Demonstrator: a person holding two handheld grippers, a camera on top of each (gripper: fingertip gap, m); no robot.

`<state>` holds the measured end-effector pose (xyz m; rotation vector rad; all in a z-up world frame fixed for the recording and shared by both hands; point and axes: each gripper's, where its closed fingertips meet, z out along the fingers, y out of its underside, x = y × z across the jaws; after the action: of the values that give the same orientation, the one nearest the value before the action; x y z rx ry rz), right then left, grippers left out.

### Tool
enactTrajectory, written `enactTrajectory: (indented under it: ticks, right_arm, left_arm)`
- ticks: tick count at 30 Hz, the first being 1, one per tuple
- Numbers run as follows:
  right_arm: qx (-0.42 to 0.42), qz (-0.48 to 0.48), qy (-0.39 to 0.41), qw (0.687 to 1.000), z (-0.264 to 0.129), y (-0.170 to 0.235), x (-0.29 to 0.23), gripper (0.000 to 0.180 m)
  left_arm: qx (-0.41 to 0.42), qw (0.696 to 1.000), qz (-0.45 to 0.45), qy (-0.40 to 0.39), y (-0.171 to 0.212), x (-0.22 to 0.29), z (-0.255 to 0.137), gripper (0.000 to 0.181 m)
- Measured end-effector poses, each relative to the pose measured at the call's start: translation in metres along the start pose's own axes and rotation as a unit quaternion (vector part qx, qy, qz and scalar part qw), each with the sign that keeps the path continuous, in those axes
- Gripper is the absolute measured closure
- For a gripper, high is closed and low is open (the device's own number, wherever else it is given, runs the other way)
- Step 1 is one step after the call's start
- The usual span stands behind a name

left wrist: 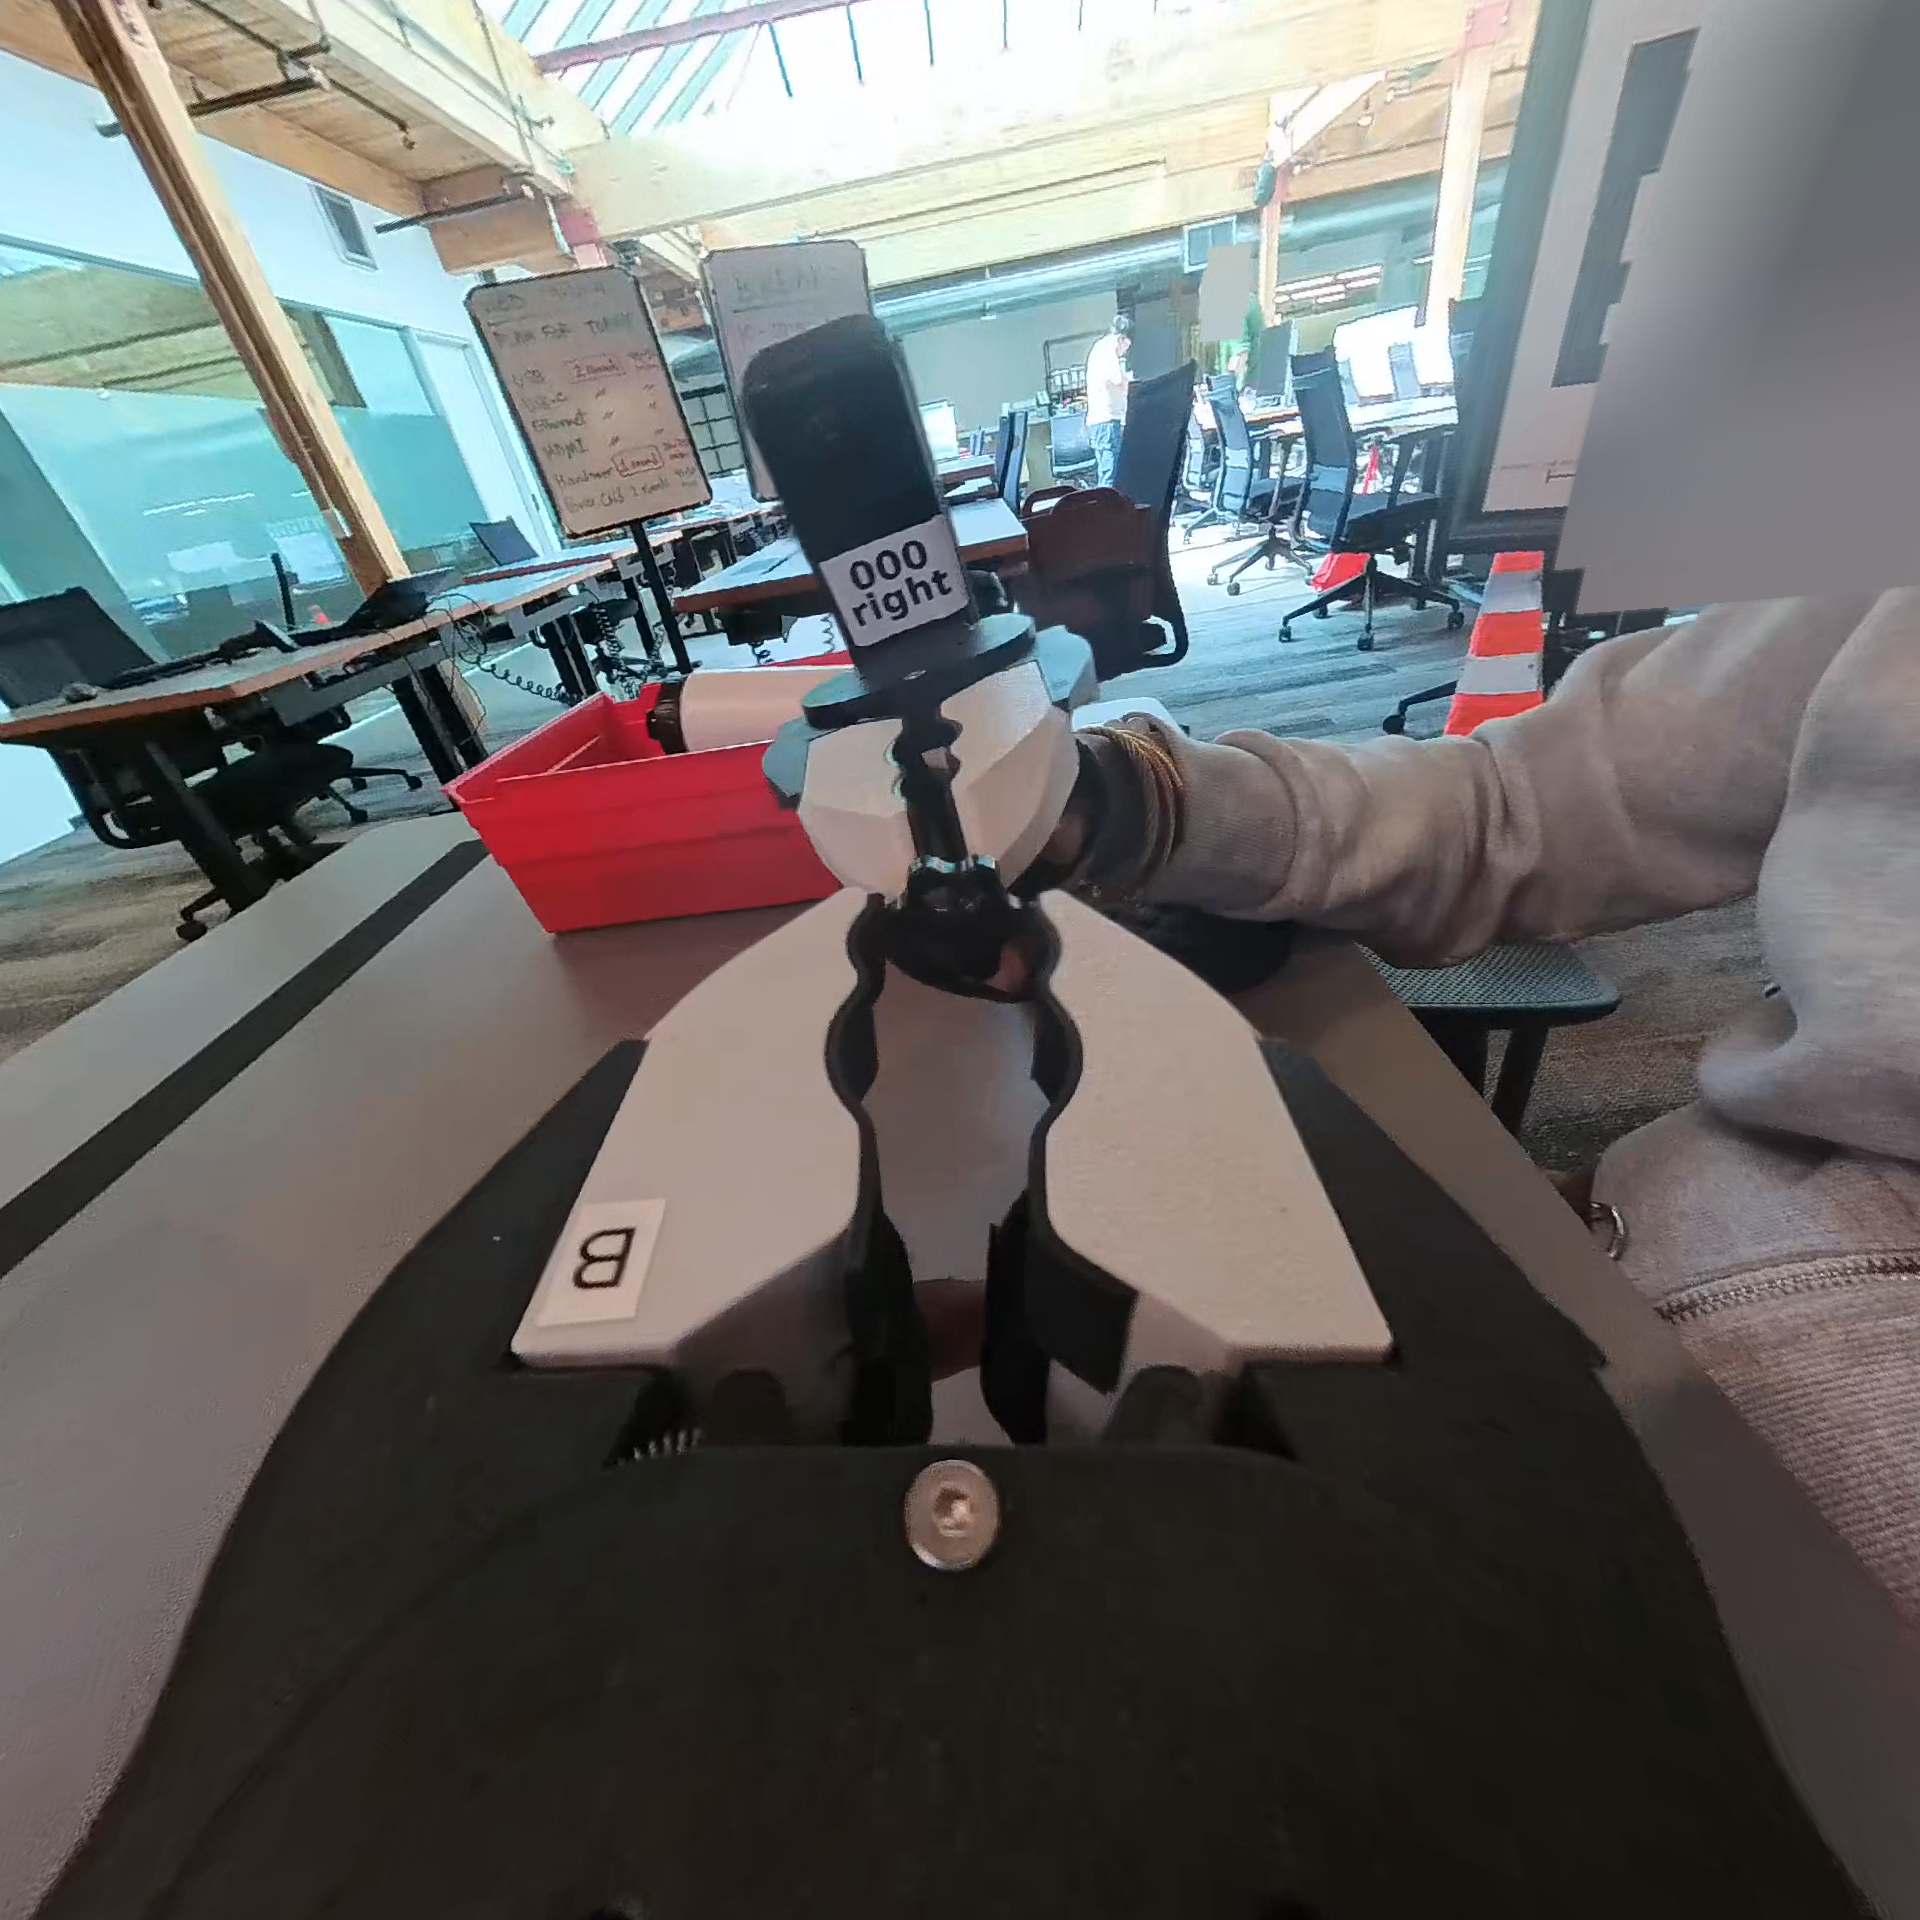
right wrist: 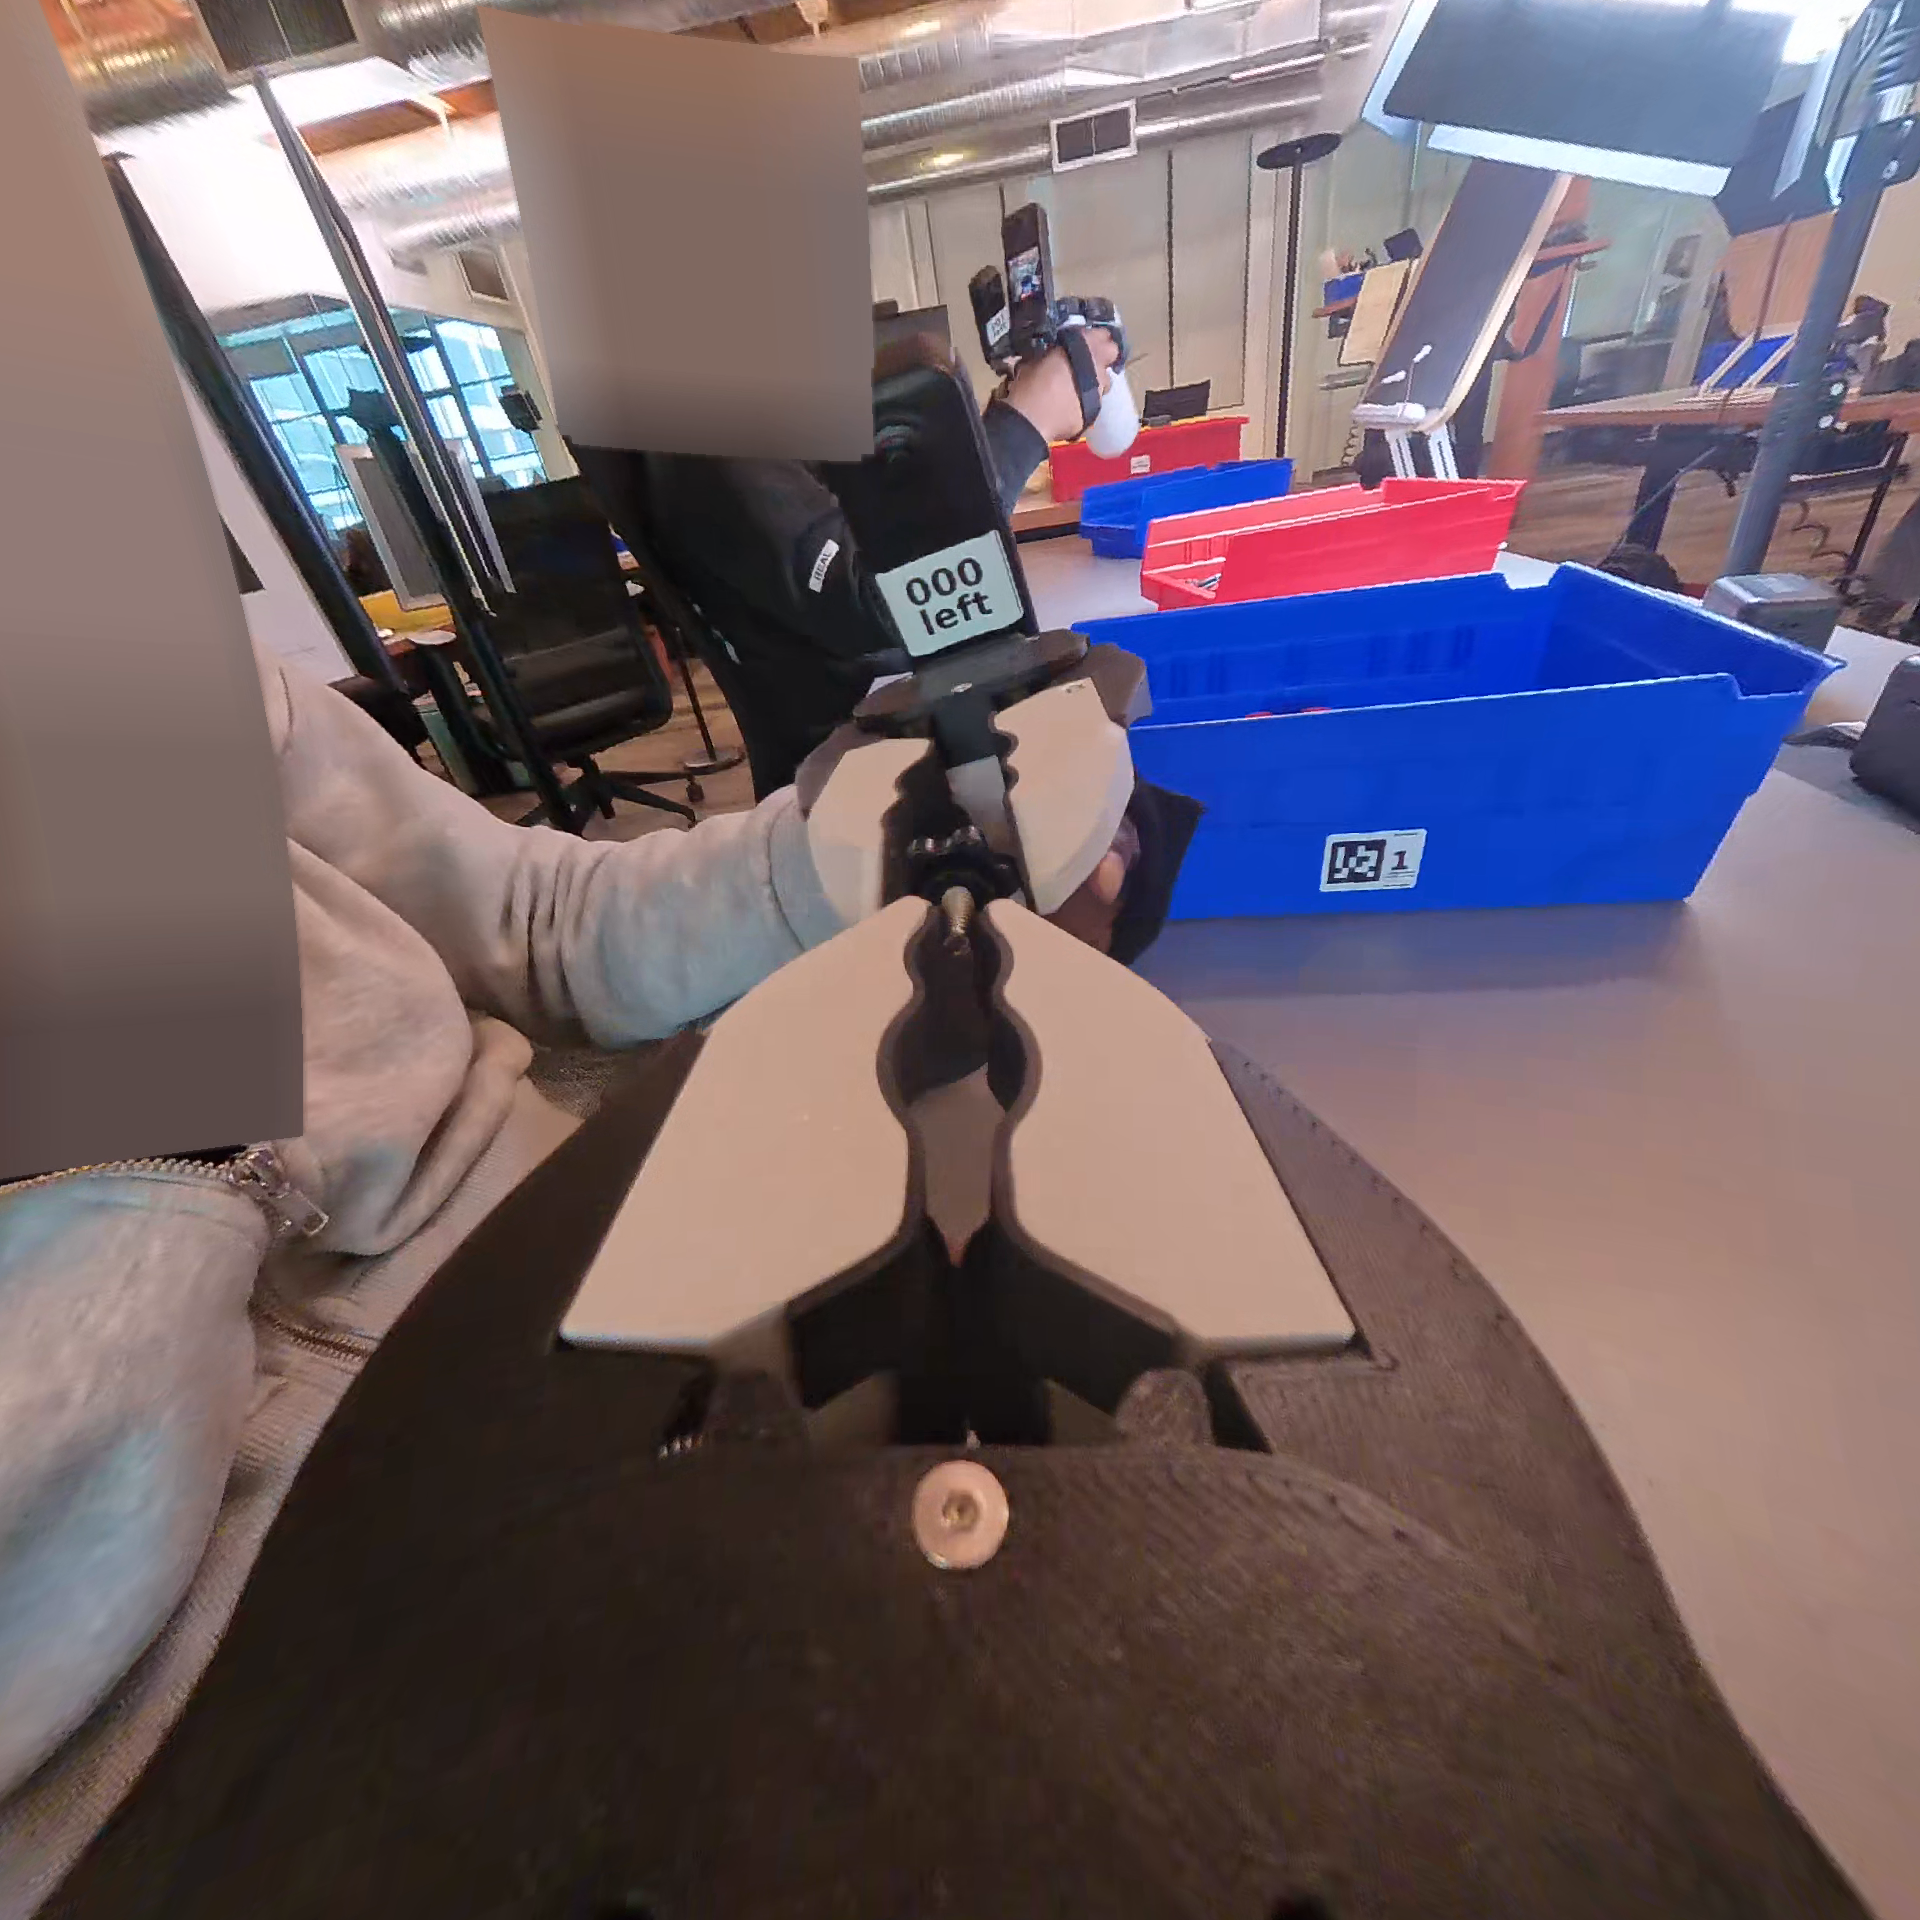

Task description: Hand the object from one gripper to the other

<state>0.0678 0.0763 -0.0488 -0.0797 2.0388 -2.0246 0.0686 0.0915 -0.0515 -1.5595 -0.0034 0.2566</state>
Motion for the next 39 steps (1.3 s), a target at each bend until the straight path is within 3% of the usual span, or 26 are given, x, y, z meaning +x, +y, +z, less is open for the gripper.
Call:
enactTrajectory:
  ticks: [4, 7, 10, 12, 19, 22, 26, 28, 31, 34, 39]
  right_arm:
    - [-0.001, -0.010, 0.007, 1.000, 0.001, 0.000, 0.001, 0.174]
    - [0.010, -0.126, 0.036, 0.991, 0.001, -0.005, -0.001, 0.165]
    - [0.009, -0.329, 0.107, 0.938, 0.000, -0.011, -0.005, 0.160]
    - [-0.004, -0.407, 0.130, 0.904, 0.001, -0.011, -0.009, 0.160]
    - [-0.016, -0.440, 0.151, 0.885, 0.002, -0.009, -0.004, 0.163]
    - [-0.024, -0.449, 0.143, 0.882, 0.004, -0.006, -0.006, 0.173]
    - [-0.021, -0.394, 0.126, 0.910, 0.004, -0.006, -0.006, 0.174]
    - [-0.007, -0.296, 0.083, 0.952, 0.003, -0.007, -0.008, 0.174]
    - [0.009, -0.128, 0.038, 0.991, -0.002, -0.007, 0.000, 0.174]
    - [0.035, -0.026, -0.002, 0.999, -0.007, -0.012, 0.000, 0.174]
    - [0.034, 0.008, -0.016, 0.999, -0.006, -0.010, -0.001, 0.174]
  left_arm:
    - [0.000, 0.999, -0.042, 0.008, 0.000, -0.001, -0.001, 0.156]
    - [0.018, 0.992, -0.124, 0.021, -0.002, -0.004, -0.003, 0.156]
    - [0.048, 0.966, -0.248, 0.060, -0.005, -0.005, -0.005, 0.156]
    - [0.079, 0.944, -0.306, 0.090, -0.012, -0.005, -0.007, 0.156]
    - [0.061, 0.938, -0.317, 0.124, -0.011, 0.007, -0.005, 0.156]
    - [0.051, 0.940, -0.316, 0.122, -0.008, 0.007, -0.004, 0.156]
    - [0.040, 0.964, -0.248, 0.092, -0.005, 0.005, -0.002, 0.149]
    - [0.009, 0.988, -0.150, 0.034, 0.004, -0.001, 0.002, 0.130]
    - [-0.007, 1.000, 0.001, -0.020, 0.006, -0.004, 0.005, 0.128]
    - [-0.014, 0.998, 0.050, -0.036, 0.005, -0.004, 0.007, 0.134]
    - [0.024, 0.997, 0.052, -0.044, -0.008, -0.006, 0.003, 0.148]
